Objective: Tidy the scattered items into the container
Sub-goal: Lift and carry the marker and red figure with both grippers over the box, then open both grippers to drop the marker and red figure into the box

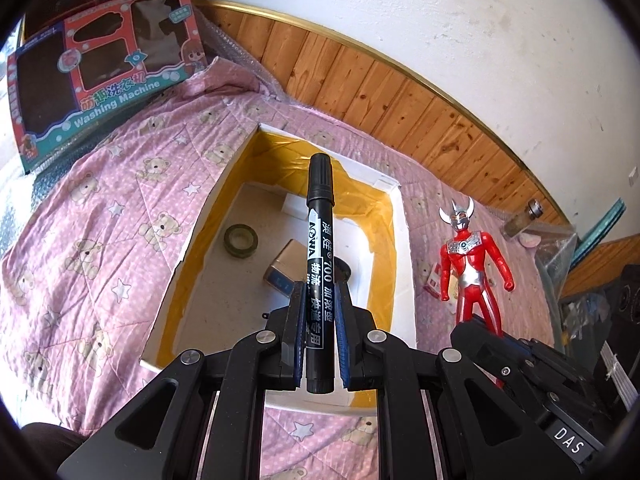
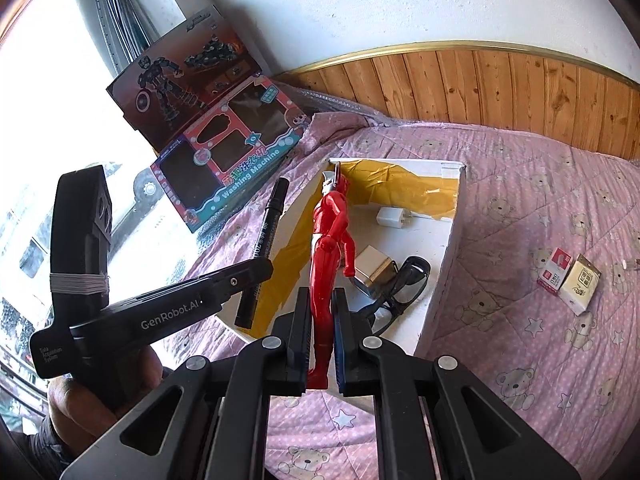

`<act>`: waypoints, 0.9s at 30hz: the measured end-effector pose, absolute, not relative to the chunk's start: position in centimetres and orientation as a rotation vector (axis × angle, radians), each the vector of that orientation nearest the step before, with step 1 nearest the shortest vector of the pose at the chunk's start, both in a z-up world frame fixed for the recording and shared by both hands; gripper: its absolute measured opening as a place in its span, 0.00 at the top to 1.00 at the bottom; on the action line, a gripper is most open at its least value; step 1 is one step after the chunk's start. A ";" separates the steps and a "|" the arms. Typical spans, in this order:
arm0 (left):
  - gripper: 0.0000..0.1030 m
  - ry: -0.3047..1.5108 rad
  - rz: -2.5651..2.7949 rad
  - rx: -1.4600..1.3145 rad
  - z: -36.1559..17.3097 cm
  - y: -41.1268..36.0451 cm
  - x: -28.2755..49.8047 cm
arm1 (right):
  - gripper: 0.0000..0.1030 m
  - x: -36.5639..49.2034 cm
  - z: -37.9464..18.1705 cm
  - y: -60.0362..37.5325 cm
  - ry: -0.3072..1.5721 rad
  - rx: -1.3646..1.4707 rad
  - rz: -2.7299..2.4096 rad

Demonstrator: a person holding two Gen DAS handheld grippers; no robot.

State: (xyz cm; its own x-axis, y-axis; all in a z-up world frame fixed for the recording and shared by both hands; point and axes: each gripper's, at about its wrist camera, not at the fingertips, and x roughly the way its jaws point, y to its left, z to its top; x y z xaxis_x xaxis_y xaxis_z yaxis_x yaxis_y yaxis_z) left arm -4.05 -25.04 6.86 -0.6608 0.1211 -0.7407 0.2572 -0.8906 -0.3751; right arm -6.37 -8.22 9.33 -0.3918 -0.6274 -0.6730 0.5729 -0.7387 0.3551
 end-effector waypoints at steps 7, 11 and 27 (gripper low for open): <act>0.87 0.699 -2.699 1.267 6.8 -26.5 -6.0 | 0.90 -8.2 9.4 -9.7 -0.060 1.082 -2.146; 0.87 0.686 -2.705 1.262 7.1 -27.0 -7.4 | 0.90 -9.7 9.3 -10.4 -0.051 1.093 -2.147; 0.87 0.719 -2.612 1.468 2.8 -27.8 -8.3 | 0.90 -16.4 7.2 -12.7 -0.034 1.183 -2.103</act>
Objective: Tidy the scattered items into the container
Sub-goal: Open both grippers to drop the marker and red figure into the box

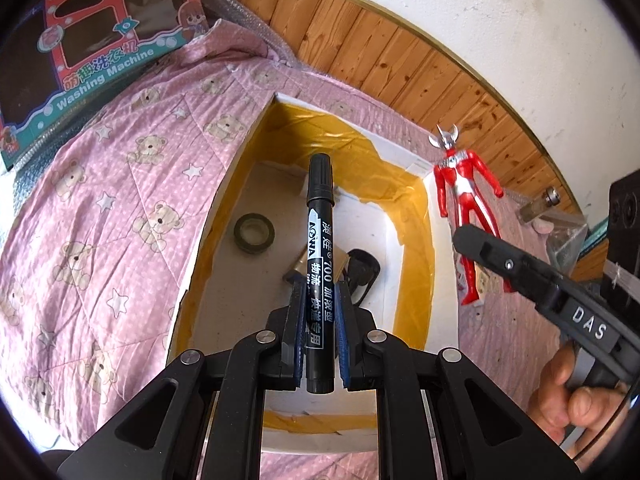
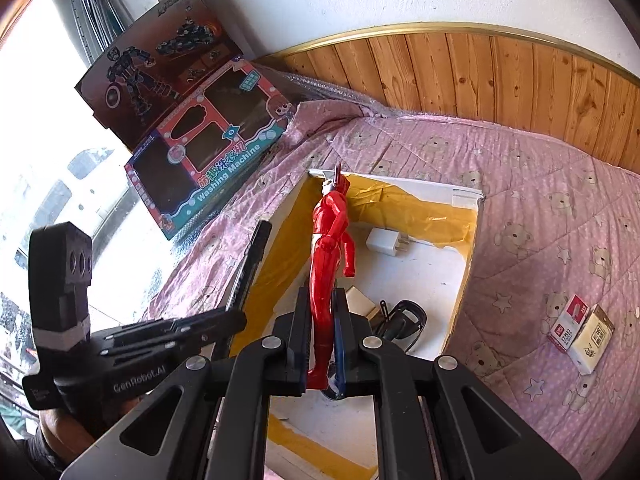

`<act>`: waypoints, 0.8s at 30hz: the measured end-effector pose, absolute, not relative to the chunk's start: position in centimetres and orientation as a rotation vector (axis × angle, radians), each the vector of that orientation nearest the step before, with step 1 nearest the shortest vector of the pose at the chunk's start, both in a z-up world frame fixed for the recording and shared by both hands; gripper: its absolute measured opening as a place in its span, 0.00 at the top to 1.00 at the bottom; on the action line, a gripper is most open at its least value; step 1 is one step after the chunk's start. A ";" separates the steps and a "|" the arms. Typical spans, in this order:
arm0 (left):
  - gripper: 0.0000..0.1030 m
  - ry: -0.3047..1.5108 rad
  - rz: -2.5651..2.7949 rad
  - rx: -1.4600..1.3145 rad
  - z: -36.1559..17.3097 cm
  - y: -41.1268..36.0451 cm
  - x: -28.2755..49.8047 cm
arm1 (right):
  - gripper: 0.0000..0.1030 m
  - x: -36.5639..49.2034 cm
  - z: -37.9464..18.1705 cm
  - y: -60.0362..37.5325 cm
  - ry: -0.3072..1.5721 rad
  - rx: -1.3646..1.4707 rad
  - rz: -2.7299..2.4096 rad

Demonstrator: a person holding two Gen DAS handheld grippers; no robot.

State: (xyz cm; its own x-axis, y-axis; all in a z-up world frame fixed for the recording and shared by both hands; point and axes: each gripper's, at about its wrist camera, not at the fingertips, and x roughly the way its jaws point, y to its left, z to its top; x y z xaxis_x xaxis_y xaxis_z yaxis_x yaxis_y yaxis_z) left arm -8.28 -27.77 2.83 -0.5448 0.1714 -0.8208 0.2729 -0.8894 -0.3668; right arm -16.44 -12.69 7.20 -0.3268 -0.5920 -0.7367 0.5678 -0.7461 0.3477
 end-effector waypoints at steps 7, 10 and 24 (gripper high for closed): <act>0.86 0.655 -2.541 1.523 1.0 -27.5 -8.4 | 0.90 -18.7 5.5 -14.4 0.011 1.241 -2.070; 0.86 0.651 -2.513 1.543 0.3 -28.0 -8.7 | 0.90 -19.6 4.9 -15.1 0.041 1.258 -2.068; 0.64 0.712 -2.489 1.545 -0.4 -29.1 -9.3 | 0.67 -23.4 1.9 -14.7 0.064 1.314 -2.133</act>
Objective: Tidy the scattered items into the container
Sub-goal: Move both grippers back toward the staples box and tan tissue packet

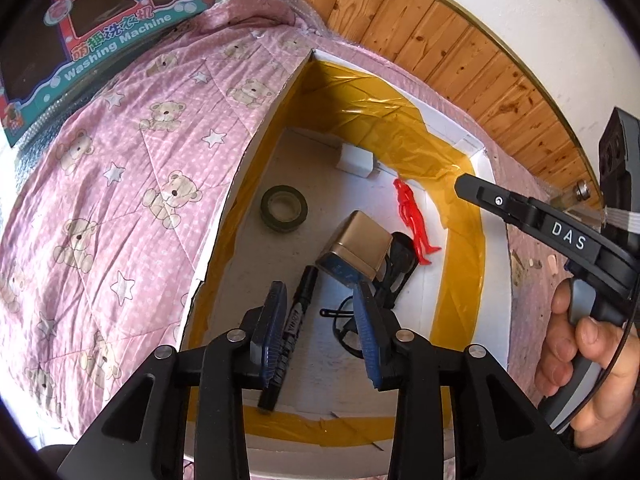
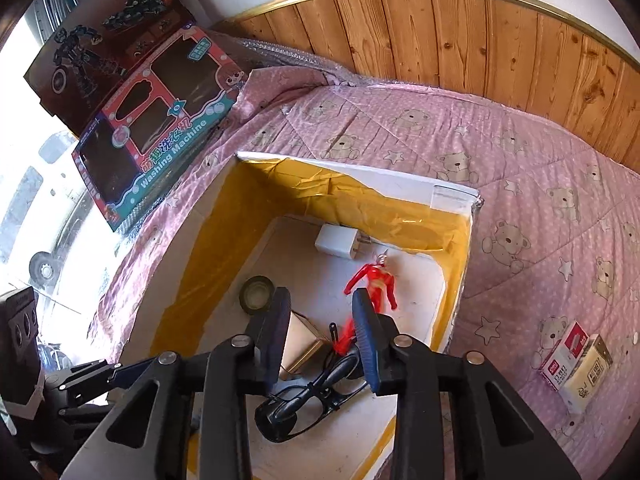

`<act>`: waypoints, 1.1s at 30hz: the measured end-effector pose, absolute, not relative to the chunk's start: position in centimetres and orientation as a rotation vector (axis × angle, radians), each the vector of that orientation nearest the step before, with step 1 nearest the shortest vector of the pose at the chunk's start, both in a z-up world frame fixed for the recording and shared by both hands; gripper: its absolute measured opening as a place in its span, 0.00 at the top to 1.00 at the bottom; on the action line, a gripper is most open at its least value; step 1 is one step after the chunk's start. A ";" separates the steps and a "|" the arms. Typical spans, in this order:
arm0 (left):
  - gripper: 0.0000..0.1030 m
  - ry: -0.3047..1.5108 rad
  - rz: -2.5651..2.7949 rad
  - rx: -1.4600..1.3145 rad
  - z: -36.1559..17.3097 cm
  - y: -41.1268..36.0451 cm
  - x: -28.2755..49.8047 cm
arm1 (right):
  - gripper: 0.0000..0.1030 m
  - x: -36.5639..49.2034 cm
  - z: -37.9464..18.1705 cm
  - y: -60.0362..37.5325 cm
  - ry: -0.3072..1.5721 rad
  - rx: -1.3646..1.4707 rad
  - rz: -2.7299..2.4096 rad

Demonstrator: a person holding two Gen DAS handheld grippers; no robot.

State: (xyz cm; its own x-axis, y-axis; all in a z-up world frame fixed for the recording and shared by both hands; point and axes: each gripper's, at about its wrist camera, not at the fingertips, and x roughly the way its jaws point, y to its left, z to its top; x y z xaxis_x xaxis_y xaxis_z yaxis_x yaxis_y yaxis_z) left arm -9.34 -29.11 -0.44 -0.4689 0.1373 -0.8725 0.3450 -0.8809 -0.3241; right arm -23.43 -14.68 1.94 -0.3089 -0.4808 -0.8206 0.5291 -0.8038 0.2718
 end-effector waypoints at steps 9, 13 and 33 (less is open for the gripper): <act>0.64 0.677 -2.525 1.510 1.1 -27.4 -8.5 | 0.67 -21.2 2.5 -11.5 -0.042 1.298 -2.122; 0.64 0.583 -2.544 1.484 2.2 -25.9 -7.7 | 0.67 -19.5 2.7 -10.1 -0.078 1.290 -2.104; 0.64 0.427 -2.629 1.461 5.8 -18.8 -3.6 | 0.67 -11.6 4.1 -3.4 -0.225 1.244 -2.049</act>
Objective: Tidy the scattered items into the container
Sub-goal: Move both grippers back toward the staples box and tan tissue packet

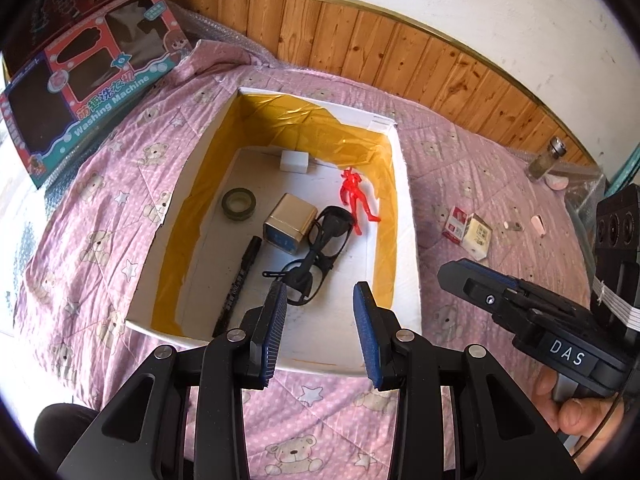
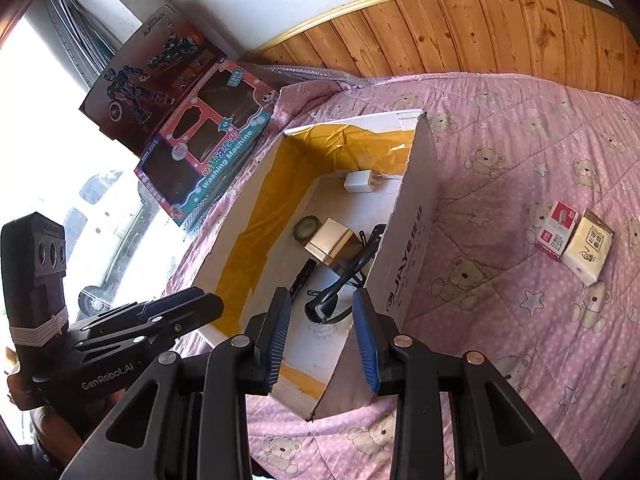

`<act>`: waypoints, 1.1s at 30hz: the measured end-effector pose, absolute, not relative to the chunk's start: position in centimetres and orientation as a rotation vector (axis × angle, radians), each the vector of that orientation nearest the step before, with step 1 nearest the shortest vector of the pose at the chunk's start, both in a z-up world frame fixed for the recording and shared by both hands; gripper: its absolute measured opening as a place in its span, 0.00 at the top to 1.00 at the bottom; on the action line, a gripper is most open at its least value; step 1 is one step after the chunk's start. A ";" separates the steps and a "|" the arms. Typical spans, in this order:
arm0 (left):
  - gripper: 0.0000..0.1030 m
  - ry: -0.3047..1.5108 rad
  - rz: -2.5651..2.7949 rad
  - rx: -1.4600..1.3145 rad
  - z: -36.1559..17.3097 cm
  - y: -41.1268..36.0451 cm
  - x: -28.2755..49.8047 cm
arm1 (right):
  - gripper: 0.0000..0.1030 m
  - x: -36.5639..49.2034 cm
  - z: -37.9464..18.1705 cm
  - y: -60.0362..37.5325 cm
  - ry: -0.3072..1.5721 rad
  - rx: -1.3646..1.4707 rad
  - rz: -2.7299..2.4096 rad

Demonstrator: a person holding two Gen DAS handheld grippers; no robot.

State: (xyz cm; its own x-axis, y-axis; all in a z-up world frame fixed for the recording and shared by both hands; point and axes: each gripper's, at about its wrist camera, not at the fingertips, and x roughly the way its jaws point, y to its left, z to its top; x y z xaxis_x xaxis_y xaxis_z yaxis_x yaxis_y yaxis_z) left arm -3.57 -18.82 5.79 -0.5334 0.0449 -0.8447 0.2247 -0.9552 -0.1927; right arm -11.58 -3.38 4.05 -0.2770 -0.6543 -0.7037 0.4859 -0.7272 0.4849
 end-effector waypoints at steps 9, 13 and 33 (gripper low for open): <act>0.64 0.366 -2.681 1.487 6.6 -14.2 -2.5 | 0.67 -9.0 3.6 1.0 -0.311 1.242 -2.062; 0.64 0.344 -2.705 1.500 6.7 -12.2 -2.2 | 0.67 -8.1 3.3 3.2 -0.362 1.241 -2.072; 0.63 0.251 -2.793 1.627 5.9 -2.3 -4.9 | 0.67 -8.0 1.2 12.9 -0.565 1.273 -2.159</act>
